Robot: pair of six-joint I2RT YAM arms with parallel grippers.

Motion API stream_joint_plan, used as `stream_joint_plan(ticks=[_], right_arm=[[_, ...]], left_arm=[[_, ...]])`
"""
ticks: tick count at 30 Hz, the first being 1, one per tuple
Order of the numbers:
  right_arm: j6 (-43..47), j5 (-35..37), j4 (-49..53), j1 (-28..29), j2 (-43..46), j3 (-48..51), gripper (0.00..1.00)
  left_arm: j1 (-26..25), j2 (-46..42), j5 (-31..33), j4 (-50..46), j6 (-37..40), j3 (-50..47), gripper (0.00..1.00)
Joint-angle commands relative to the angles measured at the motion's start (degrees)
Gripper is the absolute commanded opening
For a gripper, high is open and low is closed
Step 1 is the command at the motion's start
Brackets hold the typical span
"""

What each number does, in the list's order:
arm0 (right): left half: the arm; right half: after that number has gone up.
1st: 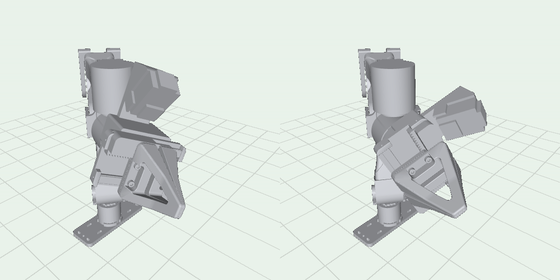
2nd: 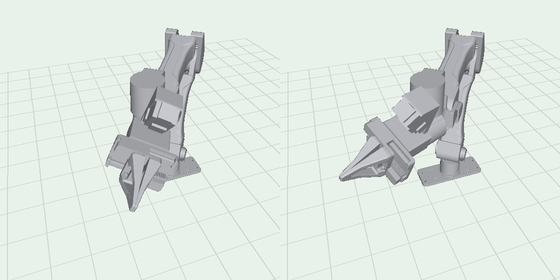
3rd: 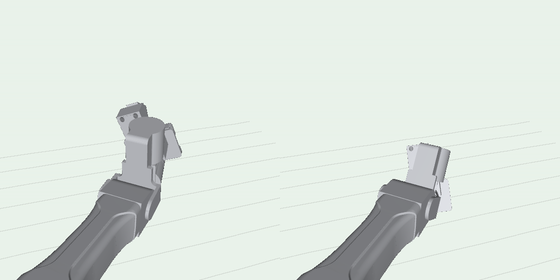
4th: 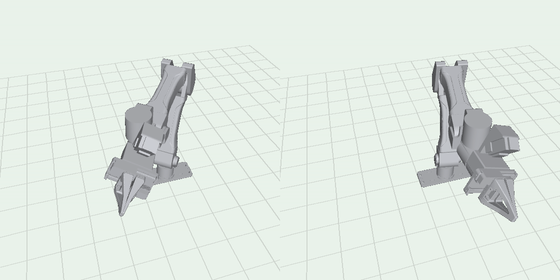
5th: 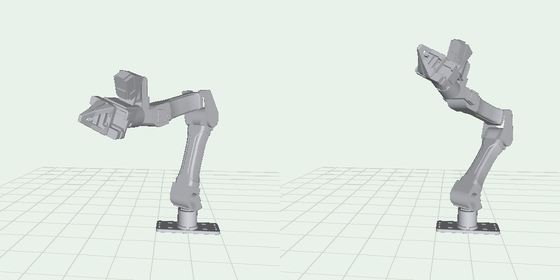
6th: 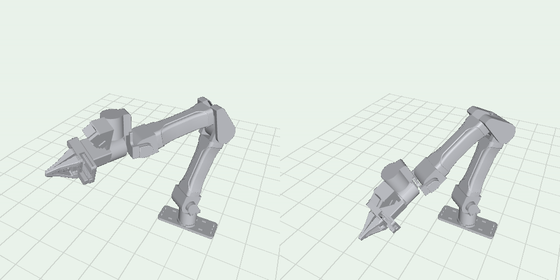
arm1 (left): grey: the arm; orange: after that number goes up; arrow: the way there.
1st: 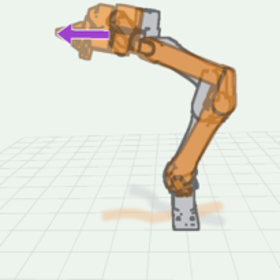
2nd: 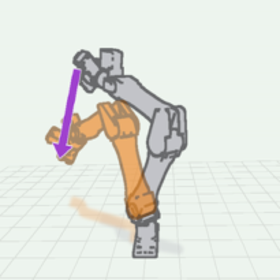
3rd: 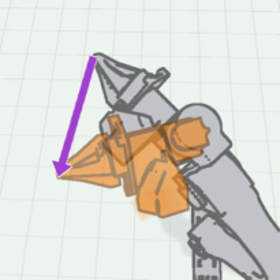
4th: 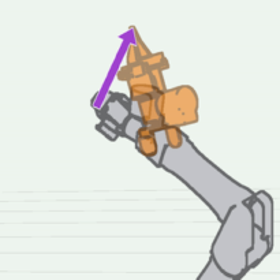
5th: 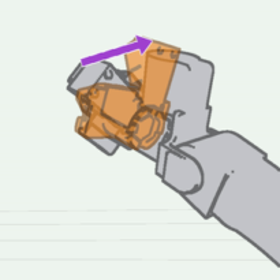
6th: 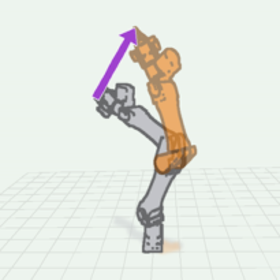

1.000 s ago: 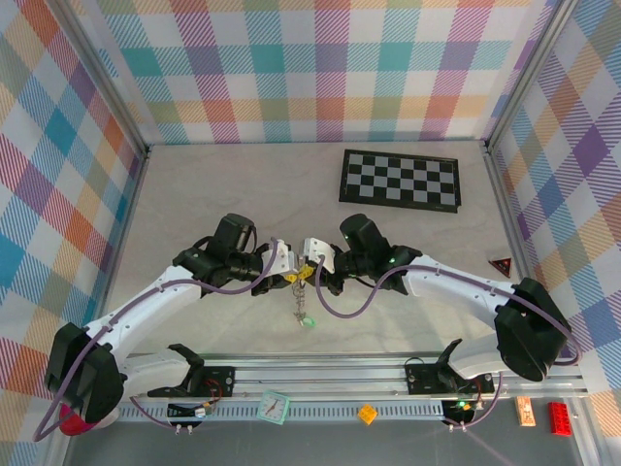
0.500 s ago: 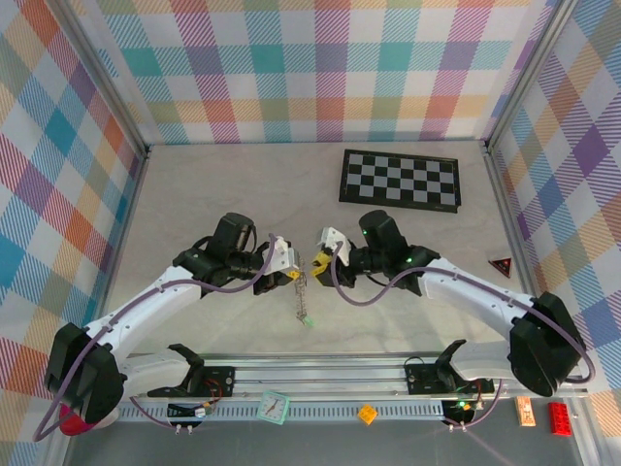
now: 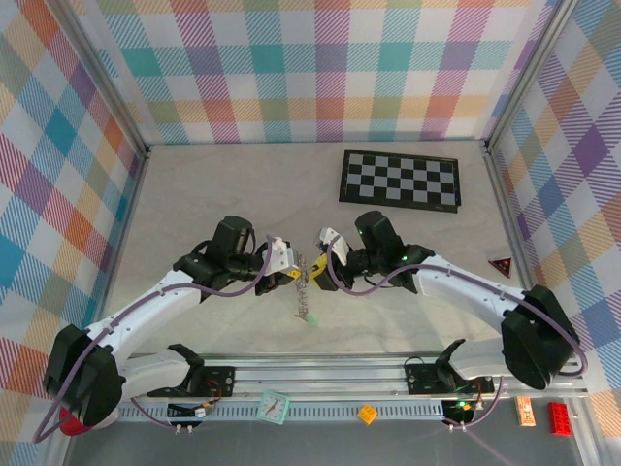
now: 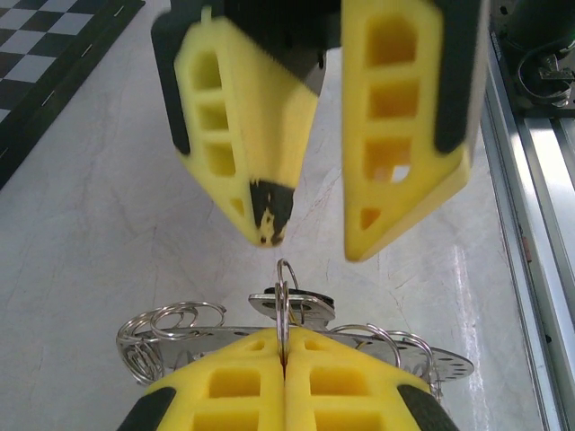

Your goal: Put the keys on the keyring

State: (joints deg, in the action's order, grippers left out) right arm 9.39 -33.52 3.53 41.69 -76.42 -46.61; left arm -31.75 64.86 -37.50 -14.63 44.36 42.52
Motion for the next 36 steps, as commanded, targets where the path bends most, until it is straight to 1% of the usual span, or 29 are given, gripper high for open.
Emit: stream_joint_plan(ticks=[1,6,14,16,20,27,32,36], right_arm=[[-0.46,-3.27,-0.59,0.40,-1.05,-2.21,0.32],[-0.76,-5.45,-2.36,0.36,-1.80,-2.39,0.27],[-0.48,-5.94,-3.88,0.40,-2.15,-2.15,0.17],[-0.50,-6.16,-3.97,0.37,-2.32,-2.18,0.13],[-0.03,-6.11,-3.59,0.40,-2.42,-2.26,0.00],[2.33,-2.64,-1.68,0.07,-2.86,-0.47,0.00],[0.81,-6.29,-2.38,-0.21,-6.40,-1.28,0.00],[0.45,-6.91,-3.97,-0.21,-5.96,-1.60,0.00]], left_arm=[[-0.51,-1.32,-2.40,1.90,0.72,-0.07,0.00],[-0.68,-1.17,-2.01,1.64,0.81,0.24,0.00],[-0.95,-1.40,-2.38,1.47,0.91,0.32,0.00],[-0.95,-1.42,-2.36,1.59,0.91,0.45,0.00],[-0.95,-1.17,-2.33,1.63,0.99,0.61,0.00],[-0.95,-1.67,-2.71,2.57,0.58,0.93,0.00],[-1.02,-1.93,-4.96,4.58,-1.47,2.05,0.00],[-1.03,-1.77,-5.73,5.38,-2.11,2.31,0.00]])
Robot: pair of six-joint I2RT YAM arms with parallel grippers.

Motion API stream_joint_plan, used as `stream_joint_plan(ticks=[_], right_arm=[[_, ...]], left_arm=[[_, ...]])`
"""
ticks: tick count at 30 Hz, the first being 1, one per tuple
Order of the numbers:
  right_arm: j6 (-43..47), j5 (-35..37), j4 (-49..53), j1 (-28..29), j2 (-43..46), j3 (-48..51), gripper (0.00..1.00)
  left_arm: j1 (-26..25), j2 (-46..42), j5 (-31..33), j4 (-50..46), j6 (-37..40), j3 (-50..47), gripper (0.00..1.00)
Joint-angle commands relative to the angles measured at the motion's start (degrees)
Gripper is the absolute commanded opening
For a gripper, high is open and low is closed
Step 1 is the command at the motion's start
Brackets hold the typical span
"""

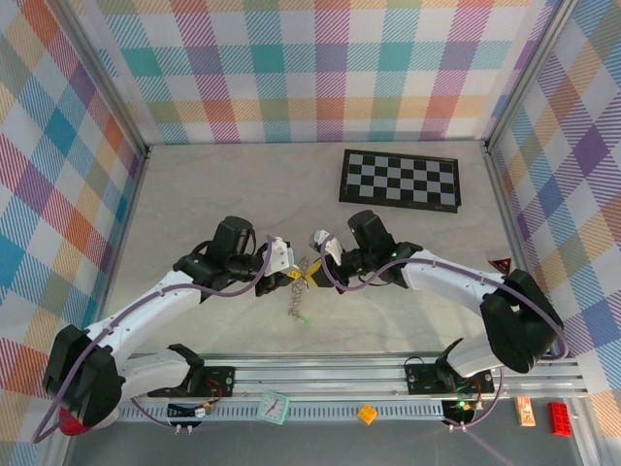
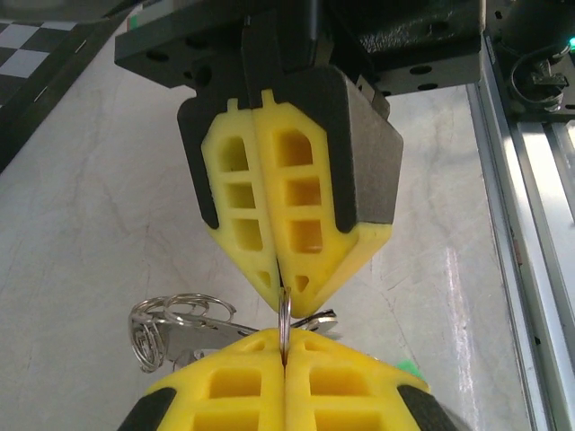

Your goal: Put the keys on the keyring

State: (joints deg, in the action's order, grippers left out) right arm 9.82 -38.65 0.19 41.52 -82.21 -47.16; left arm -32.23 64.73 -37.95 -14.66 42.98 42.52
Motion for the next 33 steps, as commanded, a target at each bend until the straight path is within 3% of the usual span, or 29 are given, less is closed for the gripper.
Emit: stream_joint_plan(ticks=[1,2,5,7,19,33], right_arm=[[0.10,-1.86,-0.63,-0.11,0.07,-1.21,0.00],[0.02,-1.38,-0.65,-0.03,0.51,-1.19,0.00],[0.47,0.58,-1.25,-0.09,2.57,-0.30,0.28],[1.34,1.75,-1.99,-0.05,4.14,0.97,0.32],[4.98,5.01,-5.70,-0.03,8.79,4.14,0.30],[4.94,1.43,-7.54,-0.03,7.69,2.71,0.16]], left_arm=[[-0.56,-1.65,-5.34,5.50,-0.91,2.18,0.00],[-0.55,-1.58,-5.41,5.59,-1.17,1.99,0.00],[-0.55,-1.69,-5.62,7.54,-2.84,0.70,0.00],[-0.52,-1.80,-5.77,10.00,-4.47,-0.53,0.00],[-0.47,-1.71,-6.69,14.42,-7.99,-2.95,0.00],[-0.54,-0.49,-8.08,14.53,-8.17,-2.59,0.00]])
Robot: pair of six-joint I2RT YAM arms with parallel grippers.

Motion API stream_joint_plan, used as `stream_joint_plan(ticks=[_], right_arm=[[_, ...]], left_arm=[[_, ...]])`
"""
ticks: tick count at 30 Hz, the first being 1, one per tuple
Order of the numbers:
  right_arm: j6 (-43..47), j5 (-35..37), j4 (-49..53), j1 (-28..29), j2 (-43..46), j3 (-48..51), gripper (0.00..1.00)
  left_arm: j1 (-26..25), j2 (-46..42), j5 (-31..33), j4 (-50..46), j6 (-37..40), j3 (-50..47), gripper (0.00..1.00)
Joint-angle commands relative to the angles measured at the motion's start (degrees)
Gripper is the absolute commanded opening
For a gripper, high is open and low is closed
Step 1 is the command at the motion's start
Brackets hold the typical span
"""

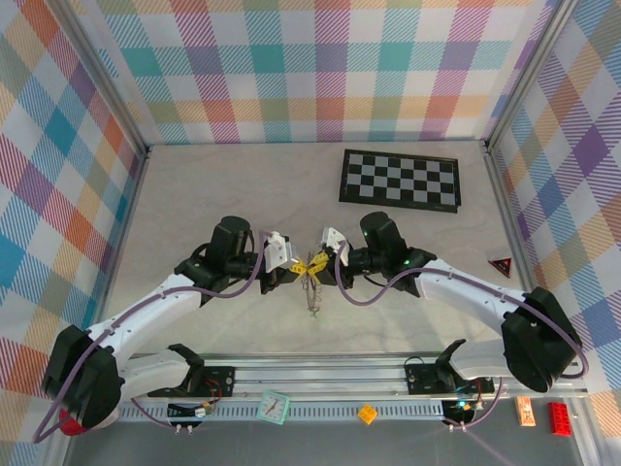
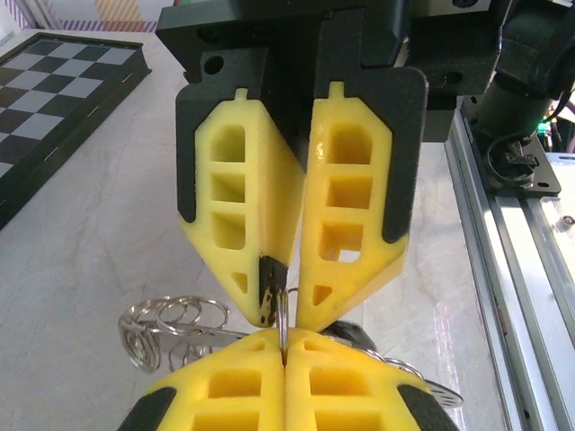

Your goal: Put the keys on the keyring

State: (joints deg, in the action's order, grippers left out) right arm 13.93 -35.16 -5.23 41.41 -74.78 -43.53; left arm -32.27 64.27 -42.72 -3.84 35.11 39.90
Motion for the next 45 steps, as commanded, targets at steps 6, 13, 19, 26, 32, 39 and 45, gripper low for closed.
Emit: stream_joint_plan(ticks=[6,13,19,26,32,39,45], right_arm=[[0.72,-3.70,-1.96,0.07,-0.47,-1.87,0.00],[7.53,-1.05,9.36,0.16,-0.18,-5.42,0.00],[15.70,1.78,21.64,1.12,-1.62,-11.13,0.00],[18.51,3.84,26.99,2.51,-3.31,-16.13,0.00],[17.95,3.96,27.45,3.68,-4.58,-18.61,0.00],[8.62,3.76,19.92,0.56,-1.53,-11.94,0.17],[1.90,0.95,13.76,-1.26,0.84,-4.56,0.29]], left_arm=[[-0.42,1.03,-3.21,4.18,-0.85,0.65,0.00],[-0.42,0.77,3.73,-0.51,-0.95,3.12,0.34],[-0.51,1.78,5.08,-7.80,2.15,7.08,0.29],[-0.94,3.26,3.26,-13.77,5.31,9.55,0.23],[-1.04,3.68,1.07,-15.98,7.05,10.61,0.09],[-0.99,2.34,-0.14,-14.84,7.43,9.03,0.00],[-0.95,0.37,-1.48,-5.24,2.50,4.49,0.00]])
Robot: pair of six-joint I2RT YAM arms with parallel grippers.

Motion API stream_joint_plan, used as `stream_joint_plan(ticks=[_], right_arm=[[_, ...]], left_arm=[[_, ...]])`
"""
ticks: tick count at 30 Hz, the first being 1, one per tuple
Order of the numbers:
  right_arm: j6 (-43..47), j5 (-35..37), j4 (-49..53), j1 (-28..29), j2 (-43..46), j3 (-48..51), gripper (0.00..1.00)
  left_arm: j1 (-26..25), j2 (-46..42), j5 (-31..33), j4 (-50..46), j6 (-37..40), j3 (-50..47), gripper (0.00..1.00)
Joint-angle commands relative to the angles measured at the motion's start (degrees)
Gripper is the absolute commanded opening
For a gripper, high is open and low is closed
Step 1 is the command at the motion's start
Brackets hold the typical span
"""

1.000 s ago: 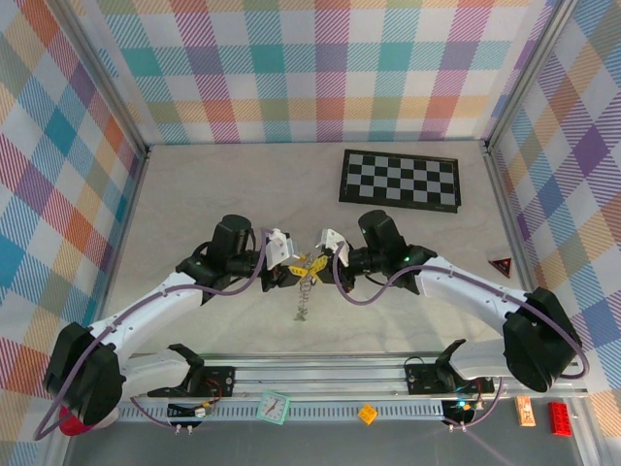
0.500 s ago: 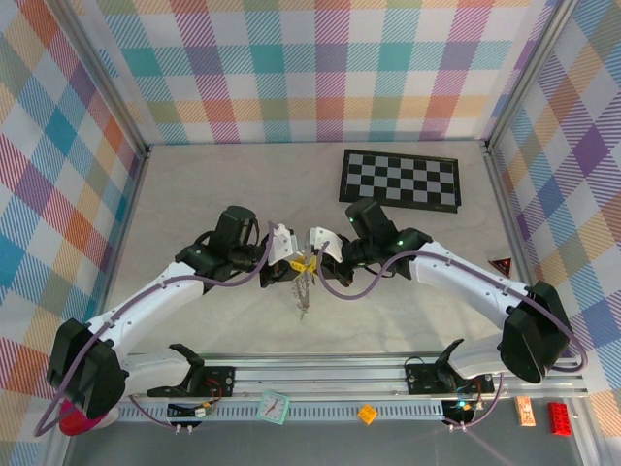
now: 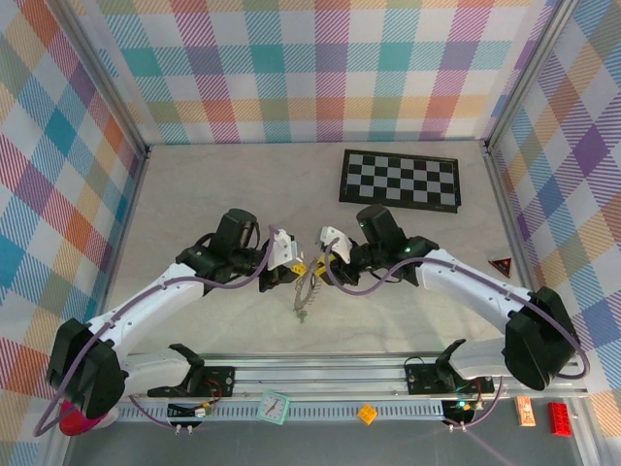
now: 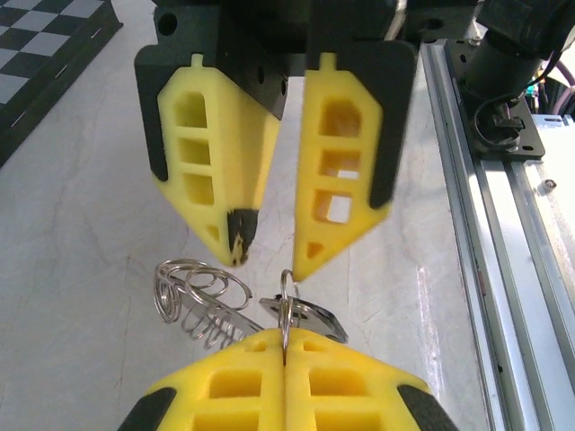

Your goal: Put the keys on the keyring

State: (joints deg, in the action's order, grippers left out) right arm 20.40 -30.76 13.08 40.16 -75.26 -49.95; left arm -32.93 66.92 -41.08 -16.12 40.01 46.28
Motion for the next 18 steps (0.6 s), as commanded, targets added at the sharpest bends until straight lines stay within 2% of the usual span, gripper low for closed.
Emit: stream_joint_plan(ticks=[1,10,14,18], right_arm=[[-5.27,-4.04,-5.41,0.00,1.51,2.60,0.30],[-8.14,-7.81,-9.09,0.00,1.66,4.12,0.31],[-8.03,-4.70,-6.96,-0.07,2.97,4.03,0.31],[-14.29,-5.50,-8.17,-1.20,5.74,4.94,0.32]], left_arm=[[-0.30,-2.74,-3.33,8.63,-3.55,-2.73,0.00],[-0.32,-4.16,-3.00,11.02,-4.90,-5.24,0.00],[-0.38,-4.40,-1.64,11.78,-4.92,-5.68,0.00],[-0.38,-4.78,0.35,12.85,-4.97,-6.28,0.00]])
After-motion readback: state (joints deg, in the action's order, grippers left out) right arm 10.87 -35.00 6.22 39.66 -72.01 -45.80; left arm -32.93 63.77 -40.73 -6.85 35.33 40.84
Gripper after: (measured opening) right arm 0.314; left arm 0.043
